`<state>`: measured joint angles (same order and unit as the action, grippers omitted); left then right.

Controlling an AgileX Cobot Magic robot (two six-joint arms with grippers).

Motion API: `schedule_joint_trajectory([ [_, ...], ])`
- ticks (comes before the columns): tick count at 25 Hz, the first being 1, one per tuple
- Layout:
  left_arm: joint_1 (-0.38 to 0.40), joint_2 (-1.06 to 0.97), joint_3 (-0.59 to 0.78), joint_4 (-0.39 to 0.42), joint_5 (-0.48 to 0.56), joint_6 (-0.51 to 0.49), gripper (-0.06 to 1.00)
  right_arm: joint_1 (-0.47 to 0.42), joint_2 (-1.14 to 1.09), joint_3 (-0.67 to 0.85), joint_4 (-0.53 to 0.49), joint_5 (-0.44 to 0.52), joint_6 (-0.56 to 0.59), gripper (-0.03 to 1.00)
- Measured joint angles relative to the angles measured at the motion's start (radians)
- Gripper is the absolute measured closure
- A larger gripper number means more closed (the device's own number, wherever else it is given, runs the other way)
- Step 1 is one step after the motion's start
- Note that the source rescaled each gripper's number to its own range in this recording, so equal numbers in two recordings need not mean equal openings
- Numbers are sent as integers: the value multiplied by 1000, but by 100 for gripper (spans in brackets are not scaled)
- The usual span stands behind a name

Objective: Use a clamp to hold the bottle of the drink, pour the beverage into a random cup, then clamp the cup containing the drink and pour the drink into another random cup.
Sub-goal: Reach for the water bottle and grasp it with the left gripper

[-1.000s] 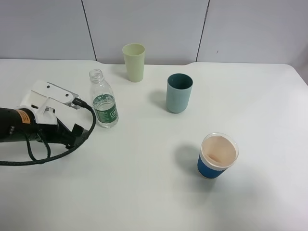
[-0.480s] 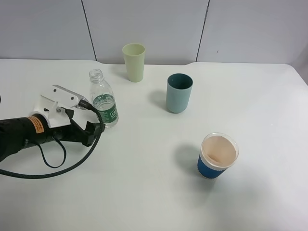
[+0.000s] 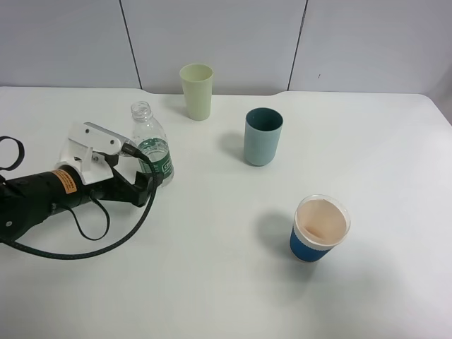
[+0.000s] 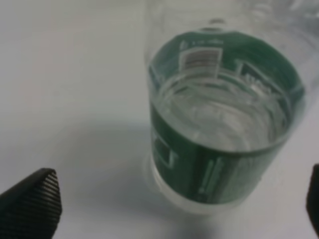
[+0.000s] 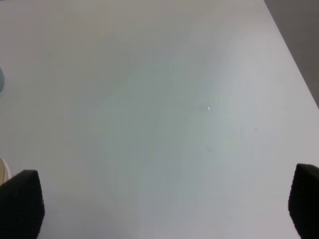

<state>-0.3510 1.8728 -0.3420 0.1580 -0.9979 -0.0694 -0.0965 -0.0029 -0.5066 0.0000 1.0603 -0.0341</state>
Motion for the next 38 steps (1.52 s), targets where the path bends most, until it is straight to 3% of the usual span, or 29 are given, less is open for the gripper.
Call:
schedule_joint_trajectory([
  [25, 0, 109, -151, 46, -33, -50, -5, 0, 0, 0, 0, 0, 0, -3],
  [27, 0, 117, -151, 48, -33, -50, 6, 0, 0, 0, 0, 0, 0, -3],
  [28, 0, 119, -151, 48, -31, -50, 20, 0, 0, 0, 0, 0, 0, -3],
  [30, 0, 123, -151, 52, -31, -50, 60, 0, 0, 0, 0, 0, 0, -3],
  [31, 0, 123, -151, 50, -31, -50, 86, 0, 0, 0, 0, 0, 0, -3],
  [32, 0, 123, -151, 50, -31, -50, 94, 0, 0, 0, 0, 0, 0, -3],
  [35, 0, 124, -152, 48, -31, -50, 88, 0, 0, 0, 0, 0, 0, -3],
  [38, 0, 124, -153, 40, -26, -50, 88, 0, 0, 0, 0, 0, 0, -3],
])
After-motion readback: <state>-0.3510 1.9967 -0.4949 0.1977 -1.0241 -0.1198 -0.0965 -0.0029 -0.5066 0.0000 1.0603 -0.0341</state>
